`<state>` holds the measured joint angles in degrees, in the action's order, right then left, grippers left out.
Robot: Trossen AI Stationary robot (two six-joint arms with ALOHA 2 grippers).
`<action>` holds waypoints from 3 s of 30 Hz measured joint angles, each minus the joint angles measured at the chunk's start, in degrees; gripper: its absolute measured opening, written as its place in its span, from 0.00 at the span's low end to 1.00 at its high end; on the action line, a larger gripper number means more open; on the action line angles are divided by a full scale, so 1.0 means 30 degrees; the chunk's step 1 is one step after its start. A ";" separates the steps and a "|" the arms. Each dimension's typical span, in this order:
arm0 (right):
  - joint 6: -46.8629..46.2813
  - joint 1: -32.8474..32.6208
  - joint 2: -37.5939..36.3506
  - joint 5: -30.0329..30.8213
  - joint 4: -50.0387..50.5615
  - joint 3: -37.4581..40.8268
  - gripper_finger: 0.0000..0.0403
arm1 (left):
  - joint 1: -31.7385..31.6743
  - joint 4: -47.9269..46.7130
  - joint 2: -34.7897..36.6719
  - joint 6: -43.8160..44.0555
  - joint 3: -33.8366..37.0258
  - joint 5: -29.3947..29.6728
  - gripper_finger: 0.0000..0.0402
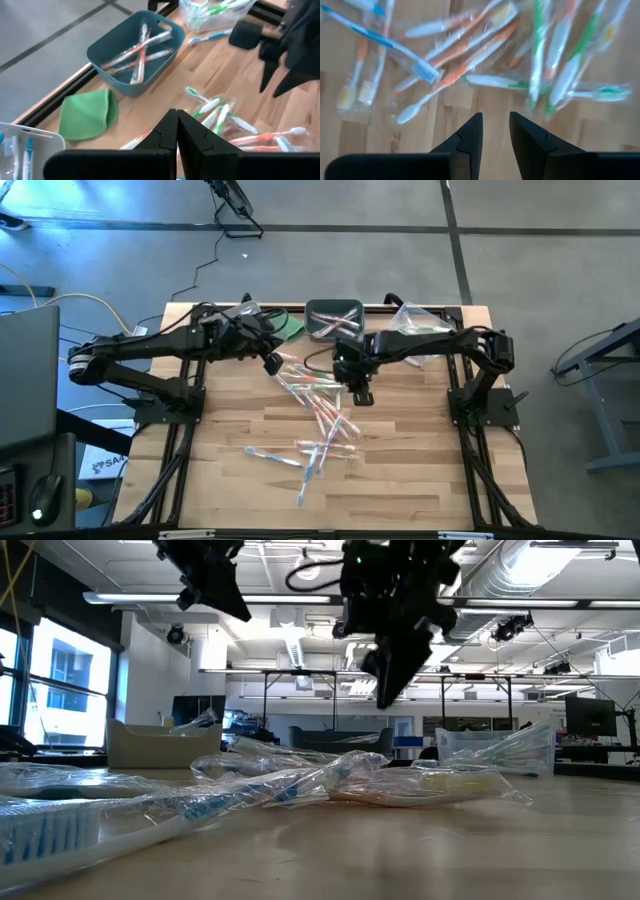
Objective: Pick & Place Toothbrushes
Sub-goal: Put the bottom green toothbrush into the transparent bin
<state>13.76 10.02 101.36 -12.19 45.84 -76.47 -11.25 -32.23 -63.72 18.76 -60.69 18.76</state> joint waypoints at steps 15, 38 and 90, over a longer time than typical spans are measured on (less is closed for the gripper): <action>-0.0147 -0.0095 0.0015 0.0752 -0.8628 0.2261 0.22 | -0.1882 -0.0608 0.5340 -0.3562 0.0111 -0.1662 0.00; -0.0695 -0.0052 0.2653 0.2447 -0.9037 0.2261 0.22 | -0.2499 0.2111 0.8332 -0.2164 0.6025 -0.2200 0.00; -0.1155 0.0145 0.3330 0.3532 -0.6348 0.2254 0.22 | -0.2499 0.1981 0.8473 -0.1650 0.6025 -0.2065 0.00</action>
<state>10.30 10.46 111.35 -1.59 26.80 -69.71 -18.74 -26.28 -38.30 13.81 -42.61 12.57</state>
